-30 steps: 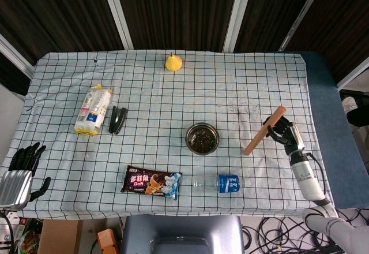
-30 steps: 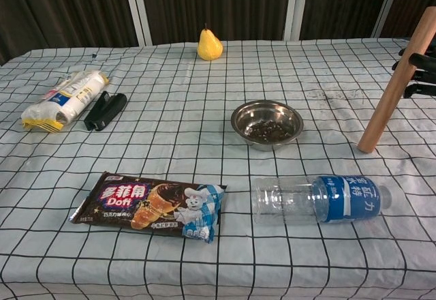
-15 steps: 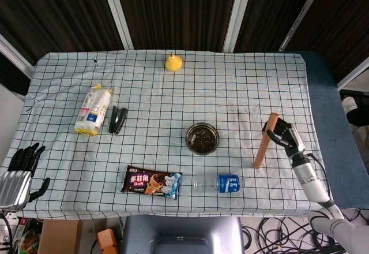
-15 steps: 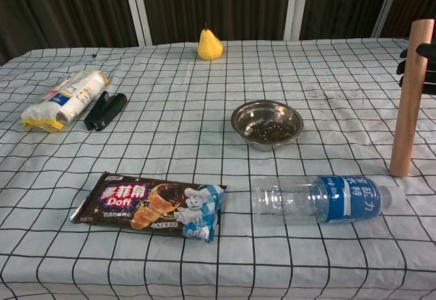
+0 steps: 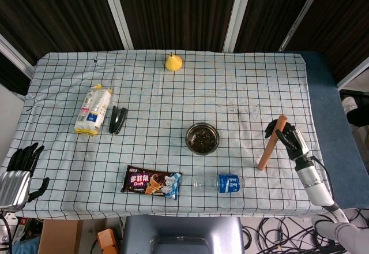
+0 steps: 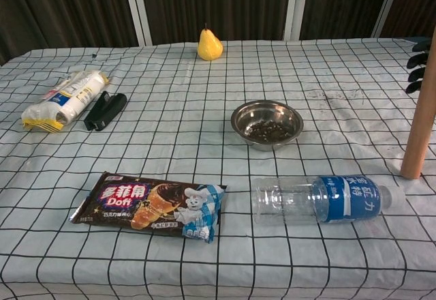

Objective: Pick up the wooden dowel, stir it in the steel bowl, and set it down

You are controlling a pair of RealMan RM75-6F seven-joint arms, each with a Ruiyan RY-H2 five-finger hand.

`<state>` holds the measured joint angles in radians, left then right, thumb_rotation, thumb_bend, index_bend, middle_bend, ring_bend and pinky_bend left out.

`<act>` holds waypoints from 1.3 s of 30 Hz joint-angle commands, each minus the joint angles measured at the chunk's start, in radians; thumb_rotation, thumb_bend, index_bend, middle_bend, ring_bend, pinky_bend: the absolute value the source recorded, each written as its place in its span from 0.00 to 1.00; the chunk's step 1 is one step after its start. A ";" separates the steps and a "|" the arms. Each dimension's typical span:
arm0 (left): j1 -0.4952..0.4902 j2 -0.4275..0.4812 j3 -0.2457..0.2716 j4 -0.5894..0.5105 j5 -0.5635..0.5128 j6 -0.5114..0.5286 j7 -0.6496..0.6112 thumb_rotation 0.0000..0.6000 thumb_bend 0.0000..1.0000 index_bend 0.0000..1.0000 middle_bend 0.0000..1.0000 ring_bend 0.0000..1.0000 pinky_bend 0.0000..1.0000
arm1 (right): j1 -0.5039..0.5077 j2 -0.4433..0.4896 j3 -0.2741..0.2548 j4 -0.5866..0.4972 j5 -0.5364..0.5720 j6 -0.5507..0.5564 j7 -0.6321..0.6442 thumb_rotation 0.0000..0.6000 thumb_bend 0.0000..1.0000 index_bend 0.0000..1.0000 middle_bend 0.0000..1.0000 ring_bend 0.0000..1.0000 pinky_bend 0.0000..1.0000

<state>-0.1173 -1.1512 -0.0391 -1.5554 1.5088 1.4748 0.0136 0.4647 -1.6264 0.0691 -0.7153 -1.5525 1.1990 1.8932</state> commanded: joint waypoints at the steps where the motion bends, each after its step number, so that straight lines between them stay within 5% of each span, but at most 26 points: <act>1: -0.001 0.000 0.000 0.000 0.000 -0.001 0.001 1.00 0.38 0.00 0.00 0.00 0.04 | -0.007 0.013 -0.019 -0.007 -0.011 0.003 0.041 0.59 0.16 0.45 0.50 0.47 0.49; 9: 0.002 0.002 0.001 -0.002 0.001 0.003 -0.002 1.00 0.37 0.00 0.00 0.00 0.04 | 0.004 0.026 -0.061 -0.007 -0.057 0.025 0.213 0.68 0.16 0.62 0.50 0.49 0.49; 18: 0.002 0.005 0.000 -0.001 0.002 0.004 -0.010 1.00 0.37 0.00 0.00 0.00 0.04 | 0.007 0.018 -0.066 0.011 -0.055 0.046 0.264 0.86 0.19 0.91 0.69 0.68 0.66; 22: 0.002 0.004 0.001 -0.001 0.003 0.002 -0.010 1.00 0.37 0.00 0.00 0.00 0.04 | 0.015 0.022 -0.065 0.007 -0.062 0.067 0.257 0.91 0.36 0.99 0.75 0.75 0.71; 29: -0.004 0.004 0.004 -0.001 0.005 -0.010 -0.013 1.00 0.38 0.00 0.00 0.00 0.04 | 0.041 0.014 -0.026 -0.036 -0.067 0.147 0.066 1.00 0.88 1.00 0.90 0.91 0.86; 34: -0.006 0.000 0.004 0.002 0.005 -0.014 -0.005 1.00 0.38 0.00 0.00 0.00 0.04 | 0.096 0.011 0.020 -0.163 -0.086 0.200 -0.216 1.00 0.96 1.00 0.95 0.93 0.89; 39: -0.007 0.001 0.002 0.003 0.003 -0.015 -0.007 1.00 0.38 0.00 0.00 0.00 0.04 | 0.193 0.030 0.076 -0.361 -0.061 0.100 -0.331 1.00 0.99 1.00 0.96 0.94 0.90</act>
<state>-0.1248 -1.1509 -0.0364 -1.5522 1.5120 1.4596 0.0071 0.5778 -1.6062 0.0914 -0.9392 -1.6253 1.3493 1.6588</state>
